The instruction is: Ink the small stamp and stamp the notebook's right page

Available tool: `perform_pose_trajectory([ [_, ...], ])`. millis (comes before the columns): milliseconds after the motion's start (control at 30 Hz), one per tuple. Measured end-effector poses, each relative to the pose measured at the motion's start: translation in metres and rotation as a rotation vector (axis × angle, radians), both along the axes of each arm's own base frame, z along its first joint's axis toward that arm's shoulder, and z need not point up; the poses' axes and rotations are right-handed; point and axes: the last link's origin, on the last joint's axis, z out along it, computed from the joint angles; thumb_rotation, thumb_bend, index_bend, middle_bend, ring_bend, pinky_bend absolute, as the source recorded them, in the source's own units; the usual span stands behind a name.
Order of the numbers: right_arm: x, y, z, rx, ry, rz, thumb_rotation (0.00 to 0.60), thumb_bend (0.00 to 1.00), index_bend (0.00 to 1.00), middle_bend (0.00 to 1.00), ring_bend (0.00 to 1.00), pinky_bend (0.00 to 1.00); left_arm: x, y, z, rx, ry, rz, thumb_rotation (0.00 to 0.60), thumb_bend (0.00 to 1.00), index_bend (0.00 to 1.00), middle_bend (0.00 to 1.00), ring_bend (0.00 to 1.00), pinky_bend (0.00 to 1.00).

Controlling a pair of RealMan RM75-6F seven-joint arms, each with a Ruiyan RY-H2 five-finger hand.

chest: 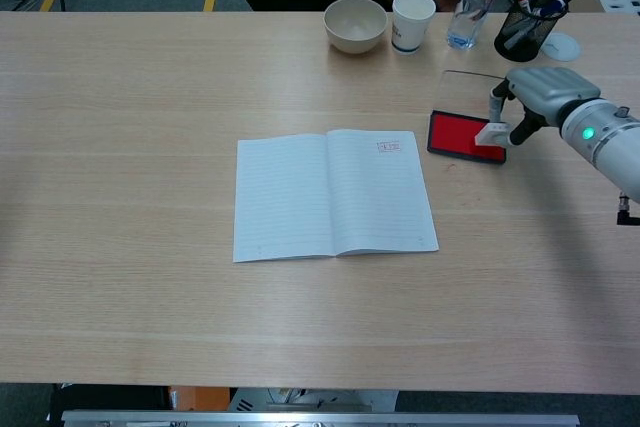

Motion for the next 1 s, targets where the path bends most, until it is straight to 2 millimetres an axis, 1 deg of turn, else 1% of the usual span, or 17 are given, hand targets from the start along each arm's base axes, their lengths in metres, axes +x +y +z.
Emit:
perform_pose_trajectory([
  [500, 0.0008, -0.005, -0.0034, -0.007, -0.007, -0.018, 0.6, 0.29, 0.62, 0.4, 0.24, 0.24, -0.0007, 0.0003, -0.0004, -0.007, 0.006, 0.006, 0.6, 0.26, 0.13, 0.13, 0.11, 0.08],
  [1000, 0.0, -0.0059, -0.0058, -0.002, 0.001, -0.031, 0.6, 0.29, 0.62, 0.4, 0.24, 0.24, -0.002, 0.0002, -0.0007, -0.016, 0.018, 0.014, 0.6, 0.26, 0.13, 0.13, 0.11, 0.08],
])
